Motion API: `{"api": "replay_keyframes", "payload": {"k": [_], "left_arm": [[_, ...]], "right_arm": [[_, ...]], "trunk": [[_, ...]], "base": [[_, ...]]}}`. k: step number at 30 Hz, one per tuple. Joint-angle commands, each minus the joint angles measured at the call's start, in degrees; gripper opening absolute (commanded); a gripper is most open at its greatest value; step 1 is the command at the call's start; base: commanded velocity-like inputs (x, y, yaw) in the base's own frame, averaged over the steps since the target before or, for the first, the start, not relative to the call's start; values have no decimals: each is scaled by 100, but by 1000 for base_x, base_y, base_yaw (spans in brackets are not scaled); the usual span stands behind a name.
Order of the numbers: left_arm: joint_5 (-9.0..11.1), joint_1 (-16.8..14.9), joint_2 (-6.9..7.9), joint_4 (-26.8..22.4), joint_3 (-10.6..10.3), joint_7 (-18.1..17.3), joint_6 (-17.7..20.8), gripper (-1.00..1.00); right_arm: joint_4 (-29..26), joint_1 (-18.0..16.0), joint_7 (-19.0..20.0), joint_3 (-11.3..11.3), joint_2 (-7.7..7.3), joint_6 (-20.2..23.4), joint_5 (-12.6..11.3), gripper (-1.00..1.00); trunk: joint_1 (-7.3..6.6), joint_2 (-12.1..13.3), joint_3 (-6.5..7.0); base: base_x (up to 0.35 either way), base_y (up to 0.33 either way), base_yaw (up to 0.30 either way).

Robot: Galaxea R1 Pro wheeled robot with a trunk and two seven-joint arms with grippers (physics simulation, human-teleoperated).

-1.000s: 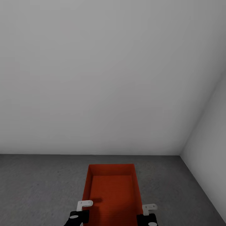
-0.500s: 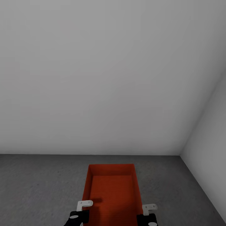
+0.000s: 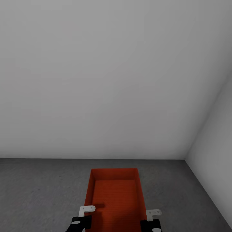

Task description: Move the two storage containers from the living room to the garage. In the garage, place one container on the floor and stack the other container on top of it (either order is fine).

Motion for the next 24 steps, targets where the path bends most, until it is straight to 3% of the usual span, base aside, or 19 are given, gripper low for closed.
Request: {"api": "replay_keyframes", "payload": {"k": [1, 10, 24], "left_arm": [[94, 4, -33, 7, -523, -14, 29, -100], [101, 4, -33, 9, -510, -16, 30, -100], [103, 4, -33, 14, -518, -18, 31, -100]], "right_arm": [[1, -8, -64, 16, -1, -23, 7, -100], [1, -8, -64, 16, -1, -25, 7, -100], [1, -8, -59, 16, -1, -22, 7, -100]], "trunk": [[0, -4, -6], [0, -4, -6], [307, -565, -257]], "base": [[0, 0, 0], [0, 0, 0], [0, 0, 0]]}}
